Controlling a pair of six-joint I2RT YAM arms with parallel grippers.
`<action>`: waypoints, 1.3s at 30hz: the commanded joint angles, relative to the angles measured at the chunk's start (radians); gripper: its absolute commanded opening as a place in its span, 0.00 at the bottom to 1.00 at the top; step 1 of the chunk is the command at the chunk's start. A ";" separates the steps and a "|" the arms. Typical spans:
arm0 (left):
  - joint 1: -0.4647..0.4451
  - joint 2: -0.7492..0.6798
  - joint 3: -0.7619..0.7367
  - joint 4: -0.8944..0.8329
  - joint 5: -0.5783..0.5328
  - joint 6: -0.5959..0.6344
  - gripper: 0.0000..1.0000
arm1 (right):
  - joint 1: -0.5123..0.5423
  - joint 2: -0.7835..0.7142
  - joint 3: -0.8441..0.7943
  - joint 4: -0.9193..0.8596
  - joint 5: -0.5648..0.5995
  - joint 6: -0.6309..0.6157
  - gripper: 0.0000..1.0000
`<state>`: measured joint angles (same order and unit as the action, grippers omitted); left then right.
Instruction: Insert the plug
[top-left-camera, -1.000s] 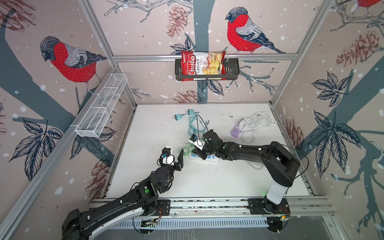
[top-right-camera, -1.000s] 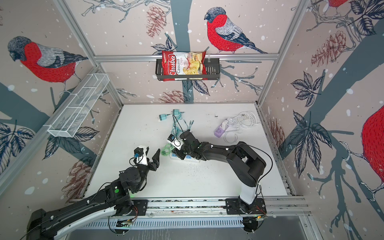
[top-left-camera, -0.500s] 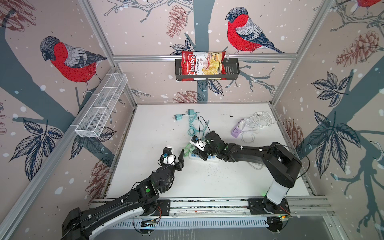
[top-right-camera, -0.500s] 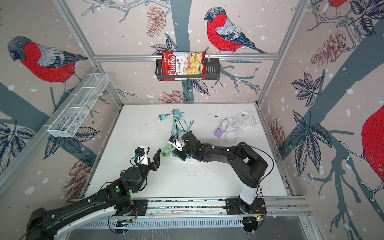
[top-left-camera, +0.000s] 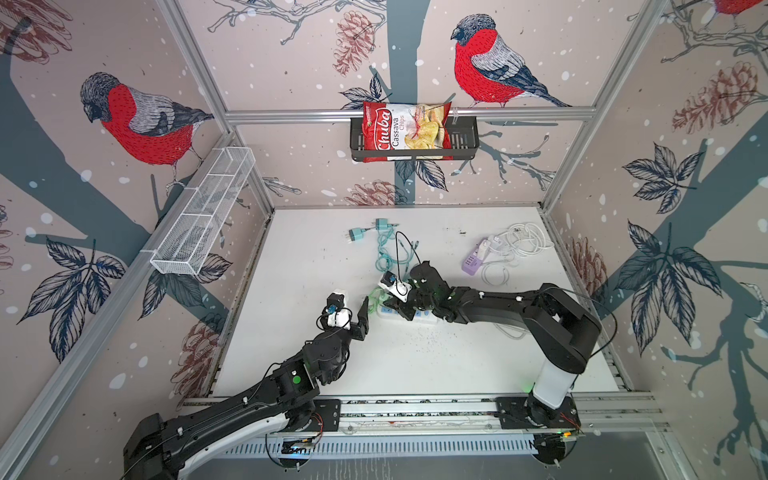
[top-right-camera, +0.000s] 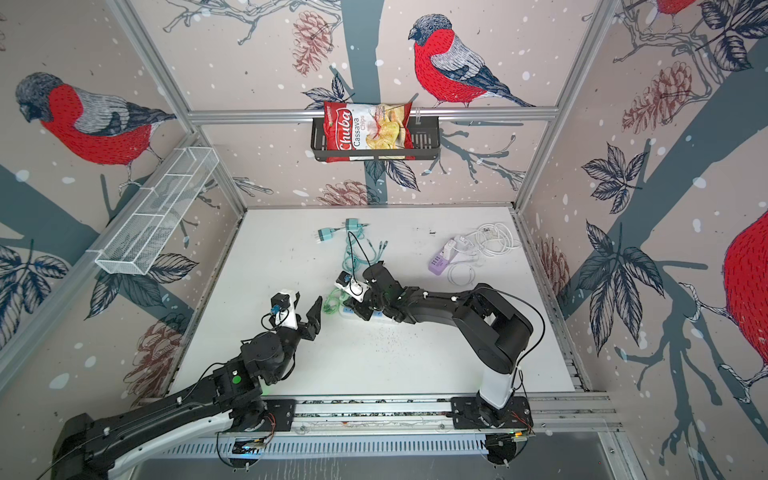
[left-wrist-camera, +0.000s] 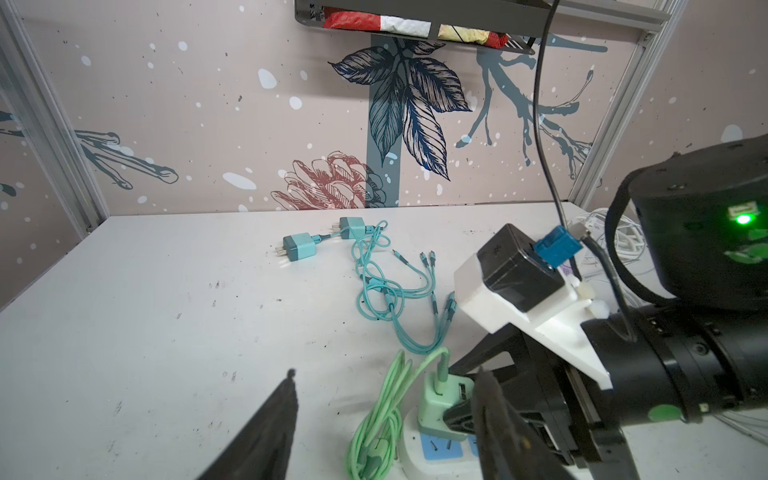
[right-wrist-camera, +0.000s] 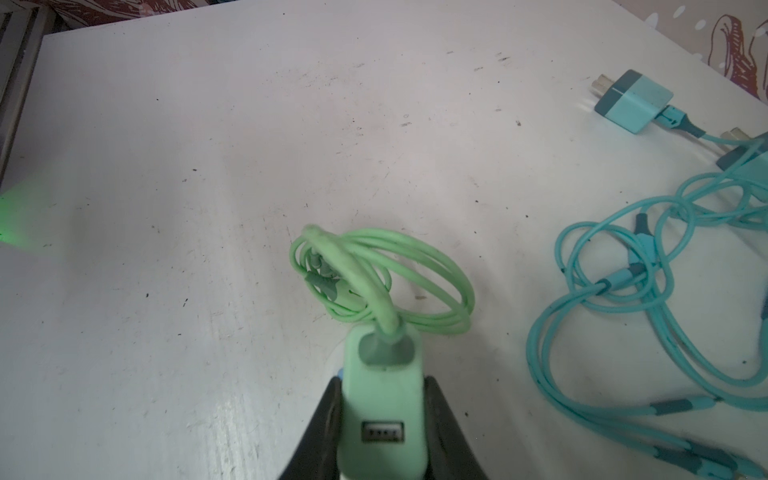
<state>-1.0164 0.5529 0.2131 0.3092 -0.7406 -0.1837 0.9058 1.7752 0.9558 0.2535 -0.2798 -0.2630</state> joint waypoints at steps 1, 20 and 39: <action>0.002 0.011 0.010 0.037 -0.002 0.006 0.65 | -0.008 -0.013 -0.012 0.011 -0.021 -0.014 0.01; 0.001 0.033 0.018 0.043 -0.005 0.002 0.64 | -0.021 0.038 -0.004 0.040 -0.038 -0.023 0.00; 0.001 0.048 0.040 0.053 -0.001 0.012 0.64 | -0.022 0.010 -0.097 0.103 -0.025 0.012 0.00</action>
<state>-1.0164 0.5983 0.2428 0.3294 -0.7395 -0.1829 0.8776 1.7805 0.8726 0.4099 -0.3206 -0.2783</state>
